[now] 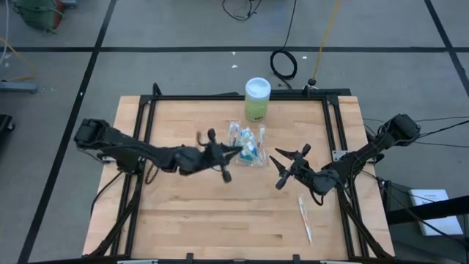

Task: Pick & Place toothbrushing station
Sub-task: Put the orange toothbrush into the transparent organizer

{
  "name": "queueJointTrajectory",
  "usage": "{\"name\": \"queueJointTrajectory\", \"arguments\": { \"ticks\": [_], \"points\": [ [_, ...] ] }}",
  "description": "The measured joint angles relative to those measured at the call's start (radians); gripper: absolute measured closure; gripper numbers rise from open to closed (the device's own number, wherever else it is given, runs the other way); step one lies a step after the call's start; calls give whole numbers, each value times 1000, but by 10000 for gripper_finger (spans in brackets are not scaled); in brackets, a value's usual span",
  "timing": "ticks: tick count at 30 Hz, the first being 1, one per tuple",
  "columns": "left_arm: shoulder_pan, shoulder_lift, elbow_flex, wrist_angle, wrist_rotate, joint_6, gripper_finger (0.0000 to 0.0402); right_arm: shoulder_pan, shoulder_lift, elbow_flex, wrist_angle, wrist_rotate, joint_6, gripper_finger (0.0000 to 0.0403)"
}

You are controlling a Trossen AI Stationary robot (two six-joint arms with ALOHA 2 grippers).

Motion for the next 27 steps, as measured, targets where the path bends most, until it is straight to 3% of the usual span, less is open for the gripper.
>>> {"name": "queueJointTrajectory", "arguments": {
  "ticks": [4,7,11,15,21,27],
  "points": [
    [117,46,-210,467,123,26,393,0,0,0,12,0,2,261],
    [203,113,-304,653,167,-45,398,0,0,0,18,0,1,261],
    [292,210,-341,803,265,-117,392,-2,0,0,28,0,-2,261],
    [323,311,-317,854,363,-141,398,-2,0,0,29,0,-3,261],
    [300,400,-308,835,219,-205,392,-2,0,0,26,0,-4,261],
    [227,409,-308,838,68,-183,399,-2,0,0,24,0,-5,261]
  ]
}}
